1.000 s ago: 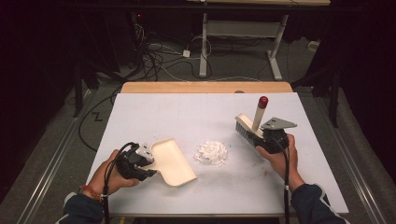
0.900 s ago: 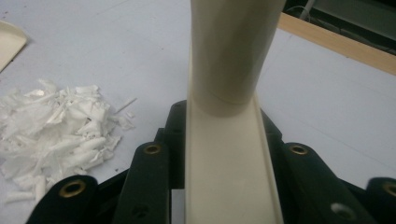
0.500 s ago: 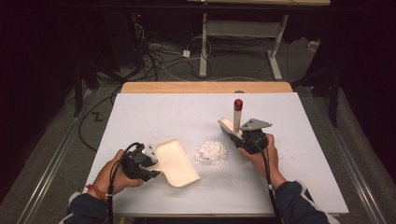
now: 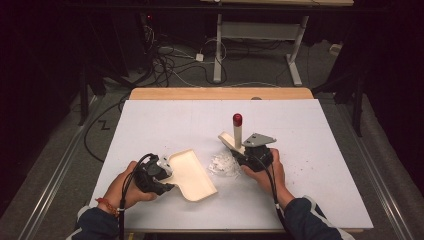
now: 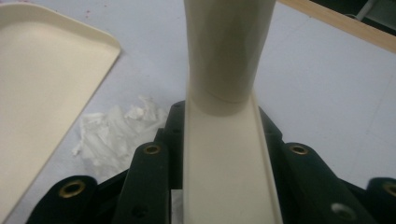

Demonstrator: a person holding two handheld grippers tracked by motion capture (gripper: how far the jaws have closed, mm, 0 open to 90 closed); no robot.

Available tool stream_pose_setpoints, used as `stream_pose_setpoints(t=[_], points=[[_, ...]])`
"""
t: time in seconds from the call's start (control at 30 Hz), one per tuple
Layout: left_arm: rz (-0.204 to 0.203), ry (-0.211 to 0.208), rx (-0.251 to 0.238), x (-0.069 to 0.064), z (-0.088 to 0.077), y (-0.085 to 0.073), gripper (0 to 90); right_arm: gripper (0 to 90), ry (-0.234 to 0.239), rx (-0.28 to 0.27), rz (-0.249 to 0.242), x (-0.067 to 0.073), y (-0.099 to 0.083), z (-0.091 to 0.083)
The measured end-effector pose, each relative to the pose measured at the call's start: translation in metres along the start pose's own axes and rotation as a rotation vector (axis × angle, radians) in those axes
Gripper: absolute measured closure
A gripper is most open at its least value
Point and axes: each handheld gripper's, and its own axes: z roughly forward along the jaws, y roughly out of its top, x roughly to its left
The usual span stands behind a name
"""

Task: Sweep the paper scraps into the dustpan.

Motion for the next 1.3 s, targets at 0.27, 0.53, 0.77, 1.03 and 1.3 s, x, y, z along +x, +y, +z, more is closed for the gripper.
stream_pose_setpoints(t=[0.27,0.53,0.77,1.03,1.3], points=[[-0.007,-0.023,0.016,-0.001,0.007,0.01,63.2,67.6,0.014,-0.03,0.019,0.014,-0.001,0.003],[-0.007,-0.043,0.03,-0.002,0.013,0.016,63.2,67.4,0.027,-0.035,0.005,0.026,0.0,0.005],[-0.01,-0.045,0.028,-0.002,0.015,0.018,63.2,67.5,0.055,-0.049,0.007,0.034,0.001,0.005],[-0.026,-0.049,0.026,-0.009,0.023,0.027,63.2,67.5,0.089,-0.049,-0.014,0.062,0.008,0.01],[-0.033,-0.04,0.044,-0.011,0.027,0.029,63.2,67.6,0.141,-0.078,-0.05,0.084,0.014,0.01]])
